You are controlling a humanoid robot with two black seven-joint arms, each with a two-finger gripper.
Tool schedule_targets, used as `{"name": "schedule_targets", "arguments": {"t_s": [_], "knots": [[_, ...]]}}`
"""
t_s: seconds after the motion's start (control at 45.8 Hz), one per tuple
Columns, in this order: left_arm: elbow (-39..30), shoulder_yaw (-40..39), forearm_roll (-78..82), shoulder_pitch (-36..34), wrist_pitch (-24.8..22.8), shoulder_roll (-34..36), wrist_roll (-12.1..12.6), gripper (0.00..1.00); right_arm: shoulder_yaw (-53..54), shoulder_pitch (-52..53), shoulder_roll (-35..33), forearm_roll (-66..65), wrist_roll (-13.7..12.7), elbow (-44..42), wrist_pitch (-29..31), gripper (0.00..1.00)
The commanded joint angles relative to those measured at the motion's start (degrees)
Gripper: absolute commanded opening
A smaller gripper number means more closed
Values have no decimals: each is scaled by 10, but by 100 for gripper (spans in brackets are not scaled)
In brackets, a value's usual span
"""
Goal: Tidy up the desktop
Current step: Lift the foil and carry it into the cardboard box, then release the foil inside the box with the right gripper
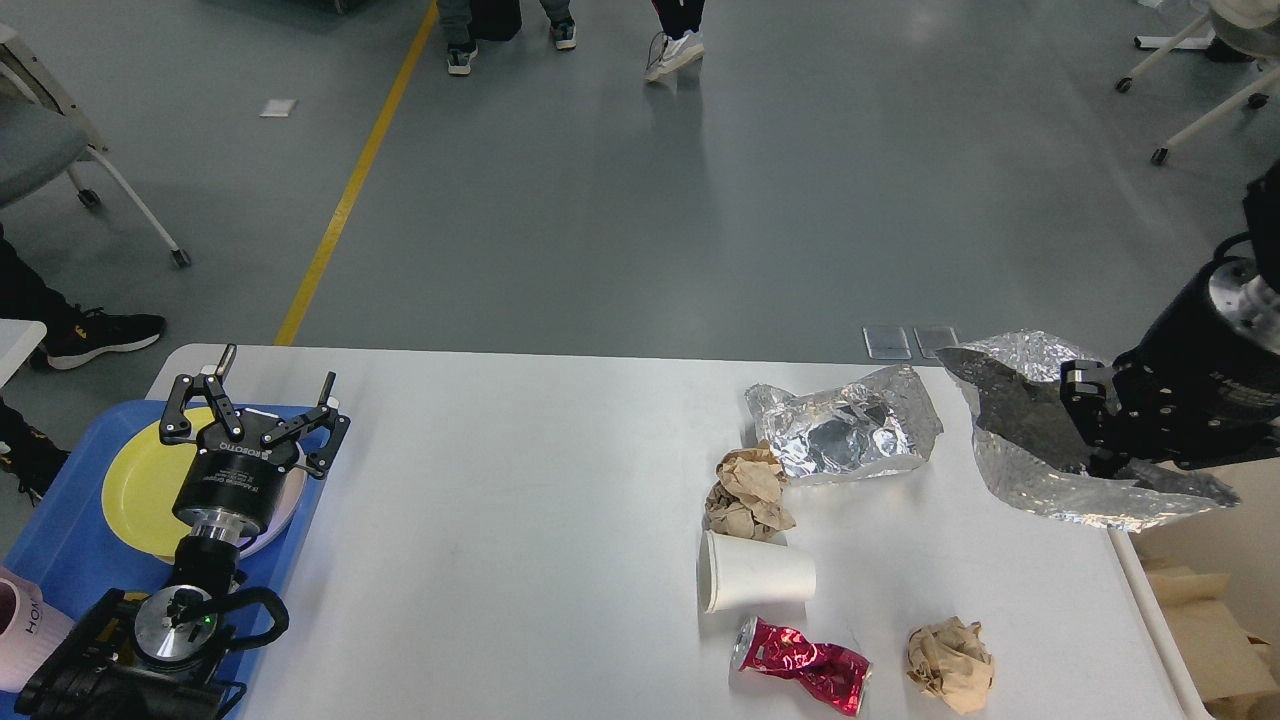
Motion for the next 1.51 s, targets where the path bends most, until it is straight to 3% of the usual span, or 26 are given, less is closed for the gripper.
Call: {"name": "schedule_targets", "arguments": {"t_s": [0.0,0.306,0.459,0.721,0.983,1.223,1.485], "knots": [[0,0,0,0,0,0,0,97,-21,-23,-32,-1,0,-28,-20,0],[0,0,0,0,0,0,0,97,-17,-212,-170,-11,-2,-226,-45,0],[0,0,0,0,0,0,0,97,16,-334,-187,-10,3,-329,-72,0],[0,0,0,0,0,1,0,97,128,-559,-207,-10,3,-488,-178,0],[0,0,0,0,0,1,0,97,268,-832,-149,-10,3,-719,-238,0],[0,0,0,0,0,0,0,97,295,-1029,-24,-3,2,-918,-289,0],[0,0,0,0,0,0,0,97,295,-1057,0,-1,-1,-945,-308,0]]}}
